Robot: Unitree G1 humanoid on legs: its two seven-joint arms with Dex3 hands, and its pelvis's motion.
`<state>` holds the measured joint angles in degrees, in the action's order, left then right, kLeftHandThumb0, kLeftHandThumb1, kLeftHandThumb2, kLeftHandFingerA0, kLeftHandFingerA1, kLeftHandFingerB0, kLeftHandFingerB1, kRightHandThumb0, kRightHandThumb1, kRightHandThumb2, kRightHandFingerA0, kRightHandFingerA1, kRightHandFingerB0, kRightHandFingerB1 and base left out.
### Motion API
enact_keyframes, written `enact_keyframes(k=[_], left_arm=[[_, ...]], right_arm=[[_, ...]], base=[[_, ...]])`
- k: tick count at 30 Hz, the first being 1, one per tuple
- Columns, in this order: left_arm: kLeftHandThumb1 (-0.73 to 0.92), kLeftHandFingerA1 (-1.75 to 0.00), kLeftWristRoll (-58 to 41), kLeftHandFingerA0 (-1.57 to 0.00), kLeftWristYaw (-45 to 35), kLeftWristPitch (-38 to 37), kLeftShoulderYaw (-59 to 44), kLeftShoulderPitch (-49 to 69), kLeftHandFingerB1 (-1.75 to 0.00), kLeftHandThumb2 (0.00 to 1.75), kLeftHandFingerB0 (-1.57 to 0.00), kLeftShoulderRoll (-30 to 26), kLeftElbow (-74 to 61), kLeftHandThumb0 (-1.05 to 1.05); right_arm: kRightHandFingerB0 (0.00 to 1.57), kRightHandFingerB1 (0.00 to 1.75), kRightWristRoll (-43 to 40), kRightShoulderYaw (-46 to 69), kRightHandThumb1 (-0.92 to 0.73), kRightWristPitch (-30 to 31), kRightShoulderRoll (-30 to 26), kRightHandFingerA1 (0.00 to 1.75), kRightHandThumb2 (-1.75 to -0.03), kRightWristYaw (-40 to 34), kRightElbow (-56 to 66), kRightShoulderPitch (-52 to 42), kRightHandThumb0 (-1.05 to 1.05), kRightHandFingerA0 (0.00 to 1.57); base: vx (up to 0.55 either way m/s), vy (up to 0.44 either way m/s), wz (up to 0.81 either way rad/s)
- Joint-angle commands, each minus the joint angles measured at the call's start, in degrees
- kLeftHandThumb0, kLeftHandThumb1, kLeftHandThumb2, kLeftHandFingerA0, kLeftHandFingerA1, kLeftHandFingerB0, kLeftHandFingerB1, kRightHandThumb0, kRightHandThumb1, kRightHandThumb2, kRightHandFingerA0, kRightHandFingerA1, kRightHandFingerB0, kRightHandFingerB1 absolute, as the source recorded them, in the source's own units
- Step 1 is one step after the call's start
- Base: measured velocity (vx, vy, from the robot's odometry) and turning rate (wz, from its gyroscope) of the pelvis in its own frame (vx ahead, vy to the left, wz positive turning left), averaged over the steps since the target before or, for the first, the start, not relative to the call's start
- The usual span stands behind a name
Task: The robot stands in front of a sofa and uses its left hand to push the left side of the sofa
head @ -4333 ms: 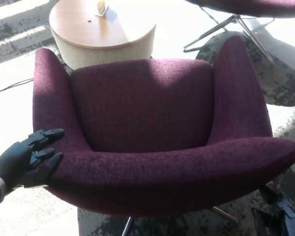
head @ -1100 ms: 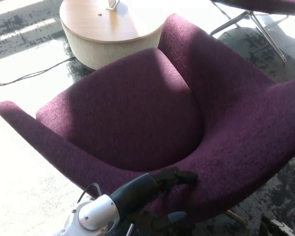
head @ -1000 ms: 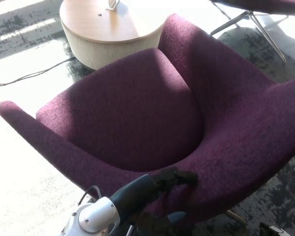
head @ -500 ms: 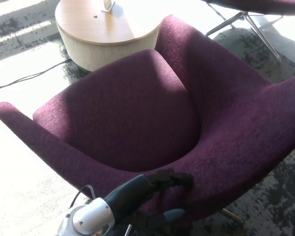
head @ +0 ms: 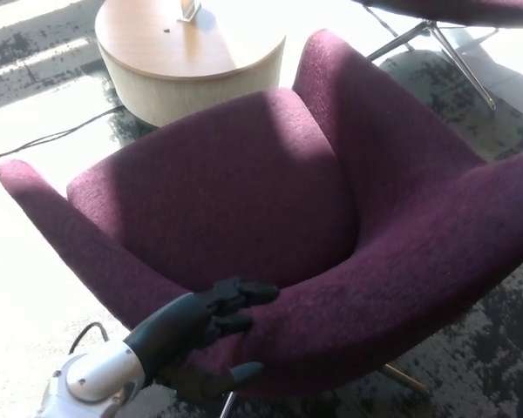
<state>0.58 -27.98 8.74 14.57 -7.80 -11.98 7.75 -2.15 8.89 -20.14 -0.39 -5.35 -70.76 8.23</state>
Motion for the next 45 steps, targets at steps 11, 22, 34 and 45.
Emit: enact_keyframes(k=[11,22,34,45], left_arm=[[0.40,-0.51,-3.4,-0.05,-2.7,-1.4,-7.3,0.5,-0.47,1.02,0.00,-2.8,8.3,-0.39],[0.44,-0.51,-3.9,-0.05,-3.2,-5.0,-10.5,-1.3,-0.47,1.04,0.00,-5.6,16.5,-0.39],[0.45,-0.52,-5.5,-0.05,-3.8,-9.0,-15.5,-3.1,-0.48,1.06,0.00,-9.4,24.6,-0.39],[0.47,-0.51,-7.2,-0.05,-4.6,-12.7,-19.6,-2.9,-0.48,1.07,0.00,-12.4,31.3,-0.39]], right_arm=[[0.47,0.34,0.0,0.6,-0.85,-1.0,-0.4,0.40,-0.66,0.7,0.4,-0.3,-0.73,0.54],[0.46,0.34,0.9,0.3,-0.88,-1.3,-0.5,0.43,-0.68,0.1,0.6,0.4,-0.73,0.57],[0.48,0.35,-0.1,1.4,-0.85,-0.7,-0.4,0.45,-0.66,0.3,0.6,1.2,-0.72,0.60],[0.50,0.35,1.3,0.2,-0.87,-1.1,-0.4,0.46,-0.67,-0.1,0.3,0.4,-0.72,0.60]], base=[[0.00,0.000,0.00],[0.00,0.000,0.00],[0.00,0.000,0.00],[0.00,0.000,0.00]])
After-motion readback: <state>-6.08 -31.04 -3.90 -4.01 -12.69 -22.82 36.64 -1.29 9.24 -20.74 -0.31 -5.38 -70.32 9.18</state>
